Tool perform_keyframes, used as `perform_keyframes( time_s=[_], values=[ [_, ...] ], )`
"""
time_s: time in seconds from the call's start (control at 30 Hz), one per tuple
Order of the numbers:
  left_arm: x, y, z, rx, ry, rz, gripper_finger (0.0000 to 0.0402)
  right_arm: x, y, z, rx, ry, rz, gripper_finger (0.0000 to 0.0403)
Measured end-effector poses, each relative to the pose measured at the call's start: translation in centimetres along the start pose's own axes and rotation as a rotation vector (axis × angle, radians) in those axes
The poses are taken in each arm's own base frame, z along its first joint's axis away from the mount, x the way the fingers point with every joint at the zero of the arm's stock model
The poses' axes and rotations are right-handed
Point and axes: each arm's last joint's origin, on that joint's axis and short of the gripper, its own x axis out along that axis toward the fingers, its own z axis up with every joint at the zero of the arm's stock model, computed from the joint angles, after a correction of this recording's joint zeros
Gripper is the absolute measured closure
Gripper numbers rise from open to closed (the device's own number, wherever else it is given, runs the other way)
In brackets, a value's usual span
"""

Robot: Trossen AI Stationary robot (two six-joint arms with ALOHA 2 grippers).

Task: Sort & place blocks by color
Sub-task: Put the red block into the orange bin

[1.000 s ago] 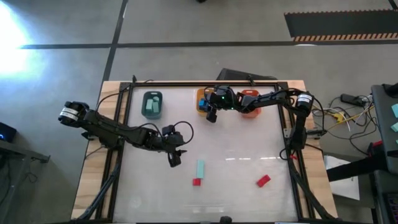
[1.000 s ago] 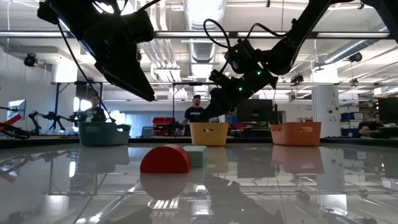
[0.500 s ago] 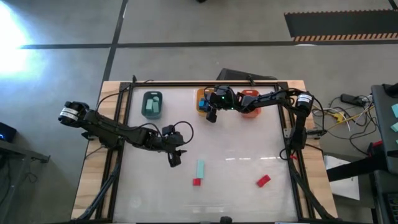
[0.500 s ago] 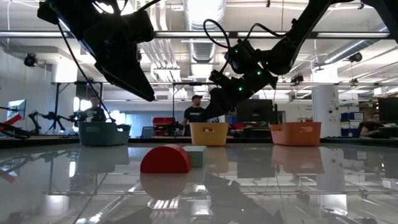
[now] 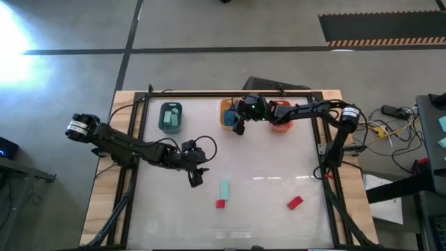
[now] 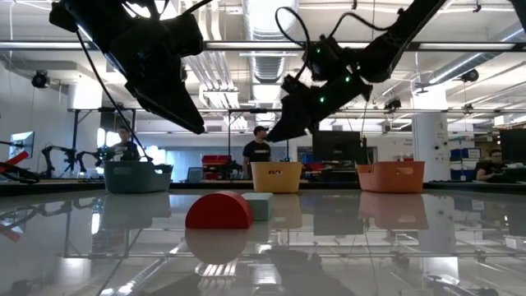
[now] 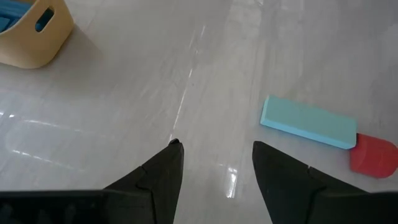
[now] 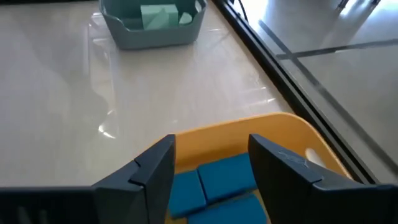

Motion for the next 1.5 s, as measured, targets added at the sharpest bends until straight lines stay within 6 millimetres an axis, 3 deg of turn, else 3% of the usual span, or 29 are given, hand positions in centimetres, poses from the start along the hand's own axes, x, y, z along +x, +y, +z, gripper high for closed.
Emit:
perform_keyframes(
  time_s=[0.13, 0.27, 0.43, 0.67, 0.83, 1.03, 1.23, 1.5],
  values=[
    [0.0, 0.0, 0.0, -0.002, 0.000, 0.000, 0.0226, -2.2, 0.6, 1.5, 0.047, 0.011, 0.017, 0.0217],
    [0.0, 0.0, 0.0, -0.027, 0.000, 0.000, 0.0226, -4.5, 2.7, 2.7, 0.067, 0.042, 0.101, 0.0226],
    [-0.1, -0.2, -0.1, -0.022, 0.000, -0.006, 0.0226, -6.9, 6.9, 3.7, 0.051, 0.075, 0.230, 0.0239],
    [-0.2, -0.6, -0.2, -0.036, -0.002, -0.021, 0.0226, -9.0, 13.9, 3.1, 0.013, 0.163, 0.414, 0.0248],
    [-0.2, -0.7, -0.2, -0.040, -0.001, -0.022, 0.0226, -10.3, 17.7, 1.7, 0.090, 0.307, 0.486, 0.0248],
    [-0.2, -0.7, -0.2, -0.061, 0.001, -0.022, 0.0226, -12.8, 20.2, -1.7, 0.227, 0.696, 0.412, 0.0248],
    [-0.2, -0.7, -0.2, -0.061, 0.001, -0.022, 0.0226, -17.3, 21.8, -5.3, -0.041, 1.074, 0.360, 0.0248],
    [-0.2, -0.7, -0.2, -0.060, 0.001, -0.021, 0.0226, -20.8, 25.1, -7.1, -0.212, 1.109, 0.402, 0.0248]
  ],
)
